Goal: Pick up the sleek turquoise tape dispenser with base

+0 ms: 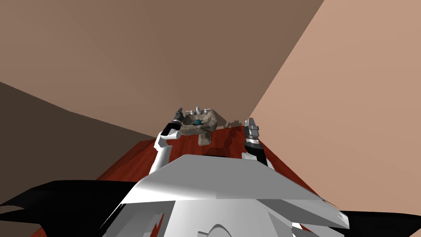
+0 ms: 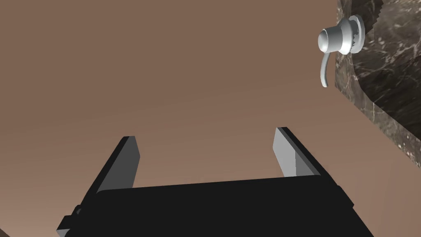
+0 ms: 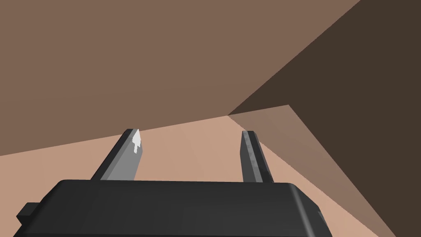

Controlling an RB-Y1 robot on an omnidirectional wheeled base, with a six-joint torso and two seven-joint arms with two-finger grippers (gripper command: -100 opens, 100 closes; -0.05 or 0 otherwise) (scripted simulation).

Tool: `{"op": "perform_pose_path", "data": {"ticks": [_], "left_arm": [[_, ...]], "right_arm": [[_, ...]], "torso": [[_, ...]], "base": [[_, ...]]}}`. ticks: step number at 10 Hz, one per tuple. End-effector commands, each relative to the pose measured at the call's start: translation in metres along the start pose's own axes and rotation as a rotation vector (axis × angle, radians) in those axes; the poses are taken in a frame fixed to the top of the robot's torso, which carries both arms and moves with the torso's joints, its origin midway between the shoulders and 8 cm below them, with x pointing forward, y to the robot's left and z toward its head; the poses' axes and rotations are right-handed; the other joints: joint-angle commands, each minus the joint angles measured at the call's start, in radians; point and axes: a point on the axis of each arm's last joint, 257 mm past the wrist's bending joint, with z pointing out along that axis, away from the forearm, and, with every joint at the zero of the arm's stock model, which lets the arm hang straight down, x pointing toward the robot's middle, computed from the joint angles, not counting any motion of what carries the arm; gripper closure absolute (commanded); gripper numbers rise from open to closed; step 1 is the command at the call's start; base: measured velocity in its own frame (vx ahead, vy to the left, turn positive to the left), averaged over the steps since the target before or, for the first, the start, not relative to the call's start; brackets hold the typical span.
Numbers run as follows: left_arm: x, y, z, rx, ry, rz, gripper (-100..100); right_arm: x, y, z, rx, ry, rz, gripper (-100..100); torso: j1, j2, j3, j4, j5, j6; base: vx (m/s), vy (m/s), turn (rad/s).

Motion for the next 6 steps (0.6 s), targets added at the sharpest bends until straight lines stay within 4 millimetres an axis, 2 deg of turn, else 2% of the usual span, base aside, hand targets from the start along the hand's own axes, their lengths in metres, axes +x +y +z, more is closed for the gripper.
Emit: {"op": "perform_pose_path", "data": {"ticks": [1, 2, 4, 5, 6], "left_arm": [[-0.002, 0.007, 0.0, -0.032, 0.0, 0.0, -100], [-0.014, 0.007, 0.009, -0.049, -0.015, -0.002, -100], [-0.013, 0.017, 0.008, -0.089, -0.012, -0.002, -100], [-0.026, 0.017, 0.016, -0.106, -0.029, -0.006, -100], [-0.026, 0.024, 0.016, -0.132, -0.027, -0.007, -100]], "right_arm": [[0.0, 0.0, 0.0, 0.0, 0.0, 0.0, 0], [0.0, 0.0, 0.0, 0.0, 0.0, 0.0, 0], [0.0, 0.0, 0.0, 0.0, 0.0, 0.0, 0], [0.0, 0.0, 0.0, 0.0, 0.0, 0.0, 0], [0.0, 0.0, 0.0, 0.0, 0.0, 0.0, 0]], "torso": [[0.0, 0.0, 0.0, 0.0, 0.0, 0.0], [0.002, 0.0, 0.0, 0.0, 0.0, 0.0], [0.0, 0.0, 0.0, 0.0, 0.0, 0.0], [0.001, 0.0, 0.0, 0.0, 0.0, 0.0], [0.001, 0.0, 0.0, 0.0, 0.0, 0.0]], "base": [[-0.002, -0.03, -0.001], [-0.007, -0.066, 0.046], [-0.008, -0.053, 0.017], [-0.012, -0.058, 0.045], [-0.003, -0.071, 0.027]]}}
